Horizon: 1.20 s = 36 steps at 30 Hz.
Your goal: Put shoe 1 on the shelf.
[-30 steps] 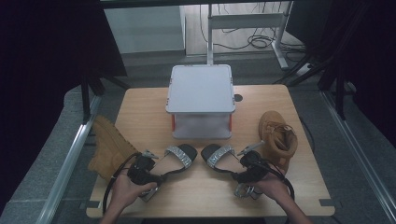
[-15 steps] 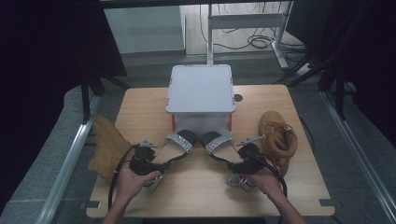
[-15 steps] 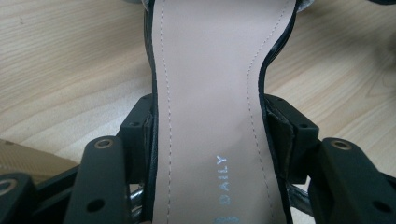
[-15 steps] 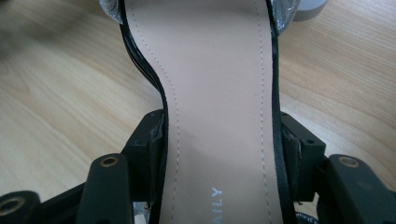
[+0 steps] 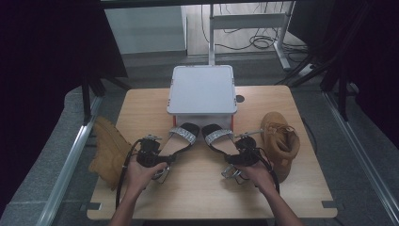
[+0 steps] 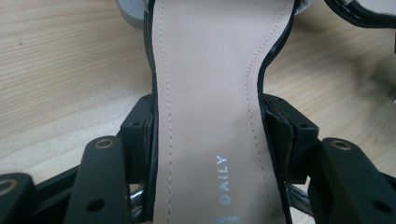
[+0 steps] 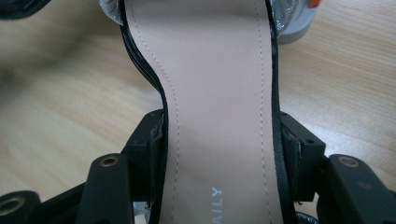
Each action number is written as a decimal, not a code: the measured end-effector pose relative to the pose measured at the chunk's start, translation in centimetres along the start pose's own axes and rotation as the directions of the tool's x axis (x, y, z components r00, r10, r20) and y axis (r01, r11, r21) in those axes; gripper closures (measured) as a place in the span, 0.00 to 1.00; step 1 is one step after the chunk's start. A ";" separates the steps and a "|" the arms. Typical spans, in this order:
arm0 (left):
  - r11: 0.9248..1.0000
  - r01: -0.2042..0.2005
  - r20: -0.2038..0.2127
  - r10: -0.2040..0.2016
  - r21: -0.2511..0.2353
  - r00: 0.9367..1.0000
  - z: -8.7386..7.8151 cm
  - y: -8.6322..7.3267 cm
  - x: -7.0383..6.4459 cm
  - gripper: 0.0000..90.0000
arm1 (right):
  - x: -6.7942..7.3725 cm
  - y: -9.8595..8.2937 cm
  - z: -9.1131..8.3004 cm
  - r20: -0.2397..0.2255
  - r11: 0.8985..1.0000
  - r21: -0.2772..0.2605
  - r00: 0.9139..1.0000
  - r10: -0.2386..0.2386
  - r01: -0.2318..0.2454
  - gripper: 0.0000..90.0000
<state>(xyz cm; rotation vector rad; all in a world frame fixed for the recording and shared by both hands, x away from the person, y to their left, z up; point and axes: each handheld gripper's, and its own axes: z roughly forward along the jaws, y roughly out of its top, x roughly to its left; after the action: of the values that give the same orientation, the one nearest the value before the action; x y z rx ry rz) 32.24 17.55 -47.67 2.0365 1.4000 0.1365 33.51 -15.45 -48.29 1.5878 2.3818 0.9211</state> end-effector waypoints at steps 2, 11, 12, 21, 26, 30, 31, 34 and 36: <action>1.000 0.015 0.000 -0.015 -0.008 1.000 0.4 0.3 0.2 0.47 | -0.2 0.4 0.2 -0.001 1.000 -0.007 1.000 0.027 -0.027 0.47; 0.994 0.098 0.000 -0.098 -0.050 0.995 2.1 1.8 0.6 0.47 | -0.2 2.2 1.1 0.010 0.994 -0.050 0.995 0.095 -0.094 0.47; 0.993 0.103 0.002 -0.103 -0.052 0.995 2.3 2.0 0.5 0.47 | -0.1 2.4 1.2 0.015 0.994 -0.054 0.995 0.097 -0.096 0.47; 0.982 0.160 -0.023 -0.163 -0.095 0.986 4.8 4.2 0.0 0.47 | 0.3 4.4 2.9 0.054 0.983 -0.094 0.985 0.165 -0.159 0.47; 0.981 0.170 -0.047 -0.176 -0.097 0.983 5.8 5.0 -0.4 0.47 | 0.4 5.1 3.9 0.077 0.970 -0.112 0.971 0.225 -0.215 0.47; 0.978 0.182 -0.071 -0.189 -0.100 0.979 6.4 5.1 -0.5 0.47 | 0.4 5.3 4.6 0.094 0.967 -0.106 0.965 0.243 -0.233 0.47; 0.974 0.200 -0.072 -0.208 -0.103 0.976 6.7 5.3 -0.3 0.47 | 0.4 5.4 5.0 0.105 0.963 -0.113 0.961 0.255 -0.244 0.47; 0.975 0.200 -0.084 -0.208 -0.096 0.975 7.0 5.4 -0.3 0.47 | 0.5 5.6 5.3 0.114 0.960 -0.112 0.957 0.268 -0.255 0.47; 0.977 0.194 -0.093 -0.203 -0.090 0.975 7.2 5.5 -0.3 0.47 | 0.6 5.7 5.6 0.119 0.961 -0.107 0.957 0.266 -0.254 0.47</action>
<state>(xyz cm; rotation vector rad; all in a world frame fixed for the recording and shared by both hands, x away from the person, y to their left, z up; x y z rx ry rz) 39.59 12.82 -50.13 1.8347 1.6263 0.2089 40.18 -11.16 -49.51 1.8945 2.0460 0.9200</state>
